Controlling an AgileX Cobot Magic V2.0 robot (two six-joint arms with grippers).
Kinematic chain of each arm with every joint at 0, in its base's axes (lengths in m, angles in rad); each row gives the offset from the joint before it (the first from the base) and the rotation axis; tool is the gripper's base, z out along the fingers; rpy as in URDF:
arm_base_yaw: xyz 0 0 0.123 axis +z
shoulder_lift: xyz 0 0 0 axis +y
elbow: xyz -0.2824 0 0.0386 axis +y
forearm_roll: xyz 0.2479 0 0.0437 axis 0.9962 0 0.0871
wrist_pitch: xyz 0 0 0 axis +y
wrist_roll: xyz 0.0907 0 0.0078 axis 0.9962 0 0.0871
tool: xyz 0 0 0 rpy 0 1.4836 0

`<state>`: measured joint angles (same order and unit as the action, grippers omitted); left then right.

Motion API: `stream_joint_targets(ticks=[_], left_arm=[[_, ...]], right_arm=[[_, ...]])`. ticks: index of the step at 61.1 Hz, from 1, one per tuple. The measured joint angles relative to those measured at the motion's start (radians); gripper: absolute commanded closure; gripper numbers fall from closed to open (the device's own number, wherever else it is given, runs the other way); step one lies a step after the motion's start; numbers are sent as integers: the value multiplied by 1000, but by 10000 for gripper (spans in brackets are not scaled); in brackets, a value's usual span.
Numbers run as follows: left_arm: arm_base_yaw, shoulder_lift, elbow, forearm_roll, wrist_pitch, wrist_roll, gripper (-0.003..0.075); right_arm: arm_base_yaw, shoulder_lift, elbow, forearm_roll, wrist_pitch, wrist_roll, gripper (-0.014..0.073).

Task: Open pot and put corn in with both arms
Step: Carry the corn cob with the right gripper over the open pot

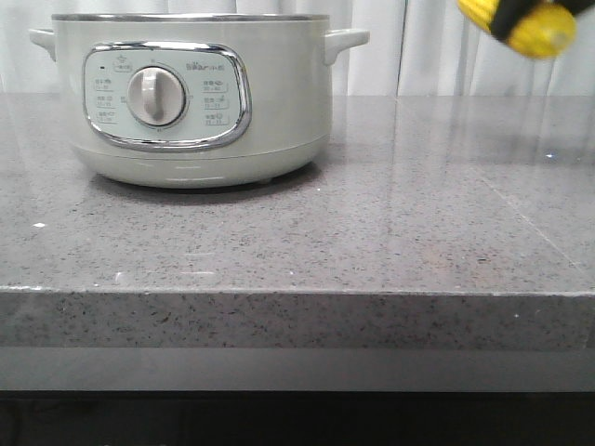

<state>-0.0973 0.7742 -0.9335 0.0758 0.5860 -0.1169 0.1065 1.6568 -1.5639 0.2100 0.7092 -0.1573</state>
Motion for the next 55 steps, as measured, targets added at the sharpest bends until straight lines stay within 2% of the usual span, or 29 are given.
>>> stream_joint_targets(ticks=[9, 35, 55], left_arm=[[0, 0, 0, 0, 0, 0, 459], [0, 0, 2, -2, 0, 0, 459], [0, 0, 2, -2, 0, 0, 459]], right_arm=[[117, -55, -5, 22, -54, -18, 291], [401, -14, -216, 29, -19, -39, 291], [498, 184, -425, 29, 86, -46, 291]])
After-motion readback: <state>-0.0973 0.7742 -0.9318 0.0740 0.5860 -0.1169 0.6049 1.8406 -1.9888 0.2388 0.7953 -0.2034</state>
